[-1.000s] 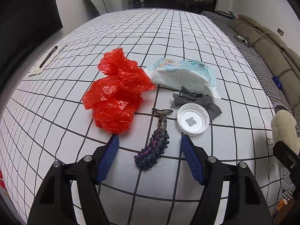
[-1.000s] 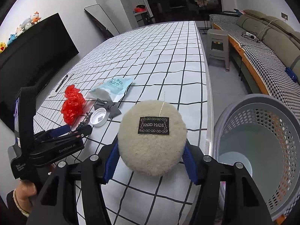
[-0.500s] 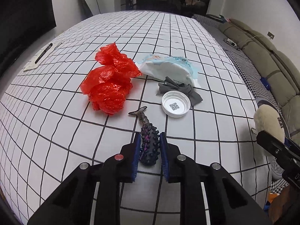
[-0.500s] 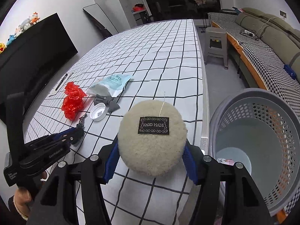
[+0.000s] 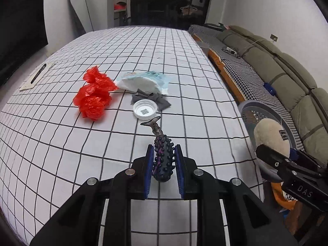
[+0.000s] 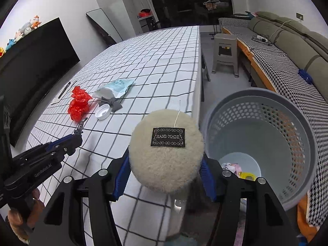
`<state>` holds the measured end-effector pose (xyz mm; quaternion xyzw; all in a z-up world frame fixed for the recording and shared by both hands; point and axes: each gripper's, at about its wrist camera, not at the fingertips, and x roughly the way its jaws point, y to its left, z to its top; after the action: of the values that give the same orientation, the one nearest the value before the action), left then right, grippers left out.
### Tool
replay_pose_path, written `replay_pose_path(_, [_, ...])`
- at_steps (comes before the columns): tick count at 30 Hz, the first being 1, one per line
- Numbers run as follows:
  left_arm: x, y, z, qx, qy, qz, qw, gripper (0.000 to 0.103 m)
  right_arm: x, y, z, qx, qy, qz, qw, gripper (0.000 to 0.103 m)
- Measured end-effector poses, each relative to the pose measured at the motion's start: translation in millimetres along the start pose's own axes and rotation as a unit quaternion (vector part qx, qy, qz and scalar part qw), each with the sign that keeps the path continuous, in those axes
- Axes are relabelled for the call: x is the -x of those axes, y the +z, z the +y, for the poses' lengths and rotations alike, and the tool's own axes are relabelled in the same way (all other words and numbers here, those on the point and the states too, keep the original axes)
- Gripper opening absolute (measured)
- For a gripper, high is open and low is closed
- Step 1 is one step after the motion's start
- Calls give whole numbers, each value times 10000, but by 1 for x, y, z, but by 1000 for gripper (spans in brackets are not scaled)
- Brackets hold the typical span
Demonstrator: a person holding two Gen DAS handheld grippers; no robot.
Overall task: Collect trash
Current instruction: 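Carry the beige ball and purple toy in both tools over the basket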
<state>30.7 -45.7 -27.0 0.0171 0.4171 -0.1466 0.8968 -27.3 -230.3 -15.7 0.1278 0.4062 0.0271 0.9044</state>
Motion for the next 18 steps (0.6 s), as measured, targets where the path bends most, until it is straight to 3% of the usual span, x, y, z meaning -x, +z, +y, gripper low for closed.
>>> replay_pose_path(8, [3,4,-55,-471,-314,-53,9984,21,25,-16,-45,-318,-292,-143,9990,58])
replay_pose_path(18, [-20,11,-126,-1023,-675,168,9923,21,47,-24,-115,-851,-791,-274,9928,58])
